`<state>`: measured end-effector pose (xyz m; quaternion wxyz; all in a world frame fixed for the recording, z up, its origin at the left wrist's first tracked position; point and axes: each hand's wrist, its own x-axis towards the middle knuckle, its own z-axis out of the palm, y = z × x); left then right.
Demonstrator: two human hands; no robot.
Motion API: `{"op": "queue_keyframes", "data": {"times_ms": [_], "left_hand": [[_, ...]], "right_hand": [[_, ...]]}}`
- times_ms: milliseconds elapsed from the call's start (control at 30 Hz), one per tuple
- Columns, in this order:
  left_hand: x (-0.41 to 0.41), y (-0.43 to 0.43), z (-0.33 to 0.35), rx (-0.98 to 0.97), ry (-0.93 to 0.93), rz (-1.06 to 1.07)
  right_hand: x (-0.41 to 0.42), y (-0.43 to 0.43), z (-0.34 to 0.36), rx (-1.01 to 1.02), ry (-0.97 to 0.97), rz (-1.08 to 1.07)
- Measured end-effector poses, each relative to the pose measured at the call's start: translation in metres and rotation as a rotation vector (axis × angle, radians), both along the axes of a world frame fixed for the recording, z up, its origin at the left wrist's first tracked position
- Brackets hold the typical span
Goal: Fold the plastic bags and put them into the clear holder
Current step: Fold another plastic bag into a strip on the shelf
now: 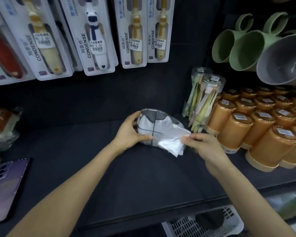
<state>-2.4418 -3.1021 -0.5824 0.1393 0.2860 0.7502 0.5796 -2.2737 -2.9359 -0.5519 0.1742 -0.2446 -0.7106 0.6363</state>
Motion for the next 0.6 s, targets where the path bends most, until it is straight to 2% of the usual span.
{"op": "queue_keyframes", "data": {"times_ms": [133,233,300,467,600], "left_hand": [[0.041,-0.038,0.002,0.001,0.075,0.051],[0.069,-0.059,0.004,-0.004,0.167,0.089],[0.082,-0.070,0.002,-0.009,0.183,0.110],[0.101,-0.085,0.000,0.016,0.221,0.148],[0.105,-0.091,0.000,0.020,0.220,0.151]], "right_hand": [[-0.002,-0.026,0.027,-0.158,-0.035,0.079],[-0.012,-0.057,0.037,-0.127,-0.078,0.092],[-0.018,-0.076,0.038,0.008,-0.099,0.094],[-0.027,-0.105,0.029,0.616,-0.295,0.043],[-0.025,-0.122,0.027,0.926,-0.270,-0.045]]}}
